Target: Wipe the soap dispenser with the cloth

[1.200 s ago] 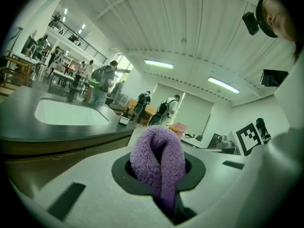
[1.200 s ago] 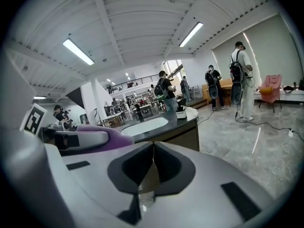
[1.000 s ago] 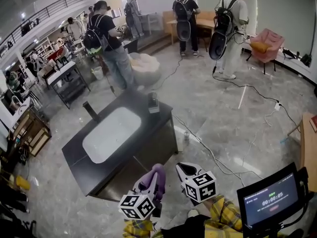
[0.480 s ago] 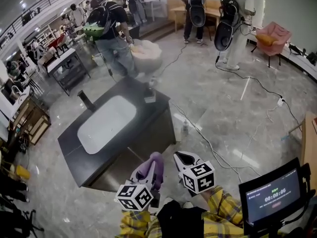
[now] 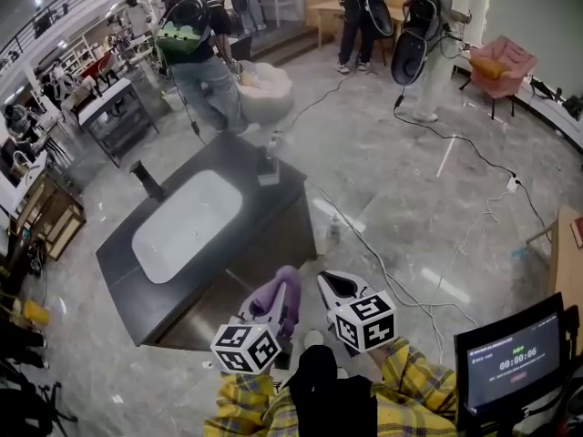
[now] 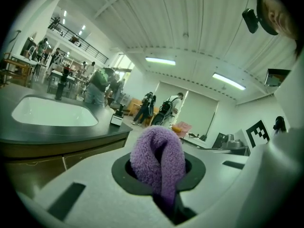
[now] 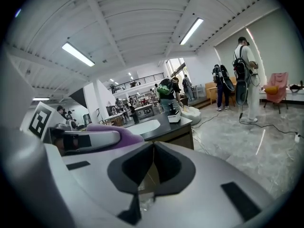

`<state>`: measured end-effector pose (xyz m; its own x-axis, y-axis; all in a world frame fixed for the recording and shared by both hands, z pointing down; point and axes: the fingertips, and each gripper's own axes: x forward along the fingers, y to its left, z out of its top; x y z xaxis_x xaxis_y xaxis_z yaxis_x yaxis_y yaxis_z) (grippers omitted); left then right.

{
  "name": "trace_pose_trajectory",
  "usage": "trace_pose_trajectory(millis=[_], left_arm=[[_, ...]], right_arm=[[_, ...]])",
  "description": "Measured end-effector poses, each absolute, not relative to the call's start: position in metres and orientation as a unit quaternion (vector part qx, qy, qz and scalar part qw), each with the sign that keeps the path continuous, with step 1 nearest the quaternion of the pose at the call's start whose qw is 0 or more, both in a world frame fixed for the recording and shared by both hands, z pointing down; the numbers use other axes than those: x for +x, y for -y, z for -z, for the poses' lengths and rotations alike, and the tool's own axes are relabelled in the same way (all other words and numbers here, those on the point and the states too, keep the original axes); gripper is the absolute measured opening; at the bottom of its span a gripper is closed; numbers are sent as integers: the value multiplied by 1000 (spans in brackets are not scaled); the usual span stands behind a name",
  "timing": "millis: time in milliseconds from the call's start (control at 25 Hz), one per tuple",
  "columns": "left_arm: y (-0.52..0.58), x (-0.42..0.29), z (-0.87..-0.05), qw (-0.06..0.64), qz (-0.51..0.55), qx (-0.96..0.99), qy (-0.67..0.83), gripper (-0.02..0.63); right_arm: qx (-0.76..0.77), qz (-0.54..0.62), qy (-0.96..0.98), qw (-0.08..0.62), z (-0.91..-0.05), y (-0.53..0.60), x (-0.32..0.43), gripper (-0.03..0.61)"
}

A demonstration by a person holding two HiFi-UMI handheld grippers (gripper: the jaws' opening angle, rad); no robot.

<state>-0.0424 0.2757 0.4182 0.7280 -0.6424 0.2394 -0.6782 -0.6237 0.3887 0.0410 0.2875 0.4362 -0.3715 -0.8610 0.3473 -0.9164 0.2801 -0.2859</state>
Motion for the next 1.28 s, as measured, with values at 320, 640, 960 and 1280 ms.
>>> trace_pose_trajectory(millis=[320,640,960,1280], left_arm=[[-223,-24,-425,237,-39,904,352,43],[-161,-32,-426,239,-41,903,356,43],[-104,-41,-425,238,-42,904,352,43],[-62,-60,-430,237,-32,907,347,43]], right_arm=[[567,-224,790,72,-443,-239,55,6],[566,-219,792,74,-441,-178,51,6],[564,-218,793,80,-441,-119,40,6],[563,-198,798,81,-437,-79,20,6]])
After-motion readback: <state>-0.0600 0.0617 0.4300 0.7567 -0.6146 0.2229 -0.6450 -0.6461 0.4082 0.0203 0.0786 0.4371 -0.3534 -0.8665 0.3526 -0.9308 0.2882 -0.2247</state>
